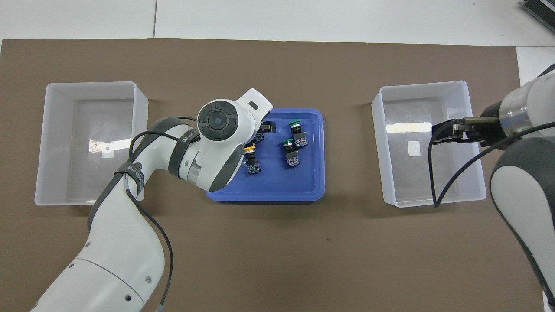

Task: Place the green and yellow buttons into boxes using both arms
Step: 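Lower the left gripper and grasp the yellow button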

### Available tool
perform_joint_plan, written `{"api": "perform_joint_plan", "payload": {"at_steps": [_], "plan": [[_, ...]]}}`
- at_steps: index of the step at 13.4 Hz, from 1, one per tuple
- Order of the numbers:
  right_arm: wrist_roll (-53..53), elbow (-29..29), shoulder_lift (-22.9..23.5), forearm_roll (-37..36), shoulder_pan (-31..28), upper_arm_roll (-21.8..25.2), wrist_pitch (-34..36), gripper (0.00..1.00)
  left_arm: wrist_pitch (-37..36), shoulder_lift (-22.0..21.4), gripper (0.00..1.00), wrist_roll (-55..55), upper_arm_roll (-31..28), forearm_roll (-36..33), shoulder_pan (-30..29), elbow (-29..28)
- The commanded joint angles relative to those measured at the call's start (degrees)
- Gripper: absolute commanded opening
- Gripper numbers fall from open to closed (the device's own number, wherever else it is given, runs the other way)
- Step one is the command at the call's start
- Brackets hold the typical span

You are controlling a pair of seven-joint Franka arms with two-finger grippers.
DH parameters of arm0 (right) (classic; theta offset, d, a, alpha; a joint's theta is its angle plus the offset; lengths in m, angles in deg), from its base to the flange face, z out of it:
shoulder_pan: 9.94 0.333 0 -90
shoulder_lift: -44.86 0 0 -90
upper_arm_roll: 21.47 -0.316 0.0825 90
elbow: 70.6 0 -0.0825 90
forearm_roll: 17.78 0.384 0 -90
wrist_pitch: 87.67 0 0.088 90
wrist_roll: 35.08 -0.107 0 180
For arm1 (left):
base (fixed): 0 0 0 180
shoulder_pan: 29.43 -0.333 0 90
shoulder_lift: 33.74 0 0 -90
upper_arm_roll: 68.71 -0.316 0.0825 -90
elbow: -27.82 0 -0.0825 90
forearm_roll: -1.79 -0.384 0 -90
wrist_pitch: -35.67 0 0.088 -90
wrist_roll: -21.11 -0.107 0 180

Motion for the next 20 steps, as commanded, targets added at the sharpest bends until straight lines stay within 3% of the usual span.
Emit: {"api": "perform_joint_plan", "payload": {"at_steps": [1,12,16,20], "plan": [[1.57,1.08,-0.94,-0.63,-0.30,-0.29,0.20,1.00,-0.88,-0.51,1.00,2.54,-0.66,0.69,0.74,-0.70],[1.22,1.17,-0.94,0.07,-0.30,-0.29,-0.94,1.00,-2.38,-1.57,1.00,5.27,-0.92,0.07,1.00,-3.78],[1.39,1.17,-0.85,0.07,-0.57,-0.29,-1.29,1.00,-0.20,2.28,1.00,12.28,-1.01,-3.34,3.55,-2.64],[0.86,1.52,-0.85,0.07,-0.13,-0.29,-2.70,1.00,-0.80,2.65,1.00,12.92,-1.01,-4.24,2.94,-0.18]]}}
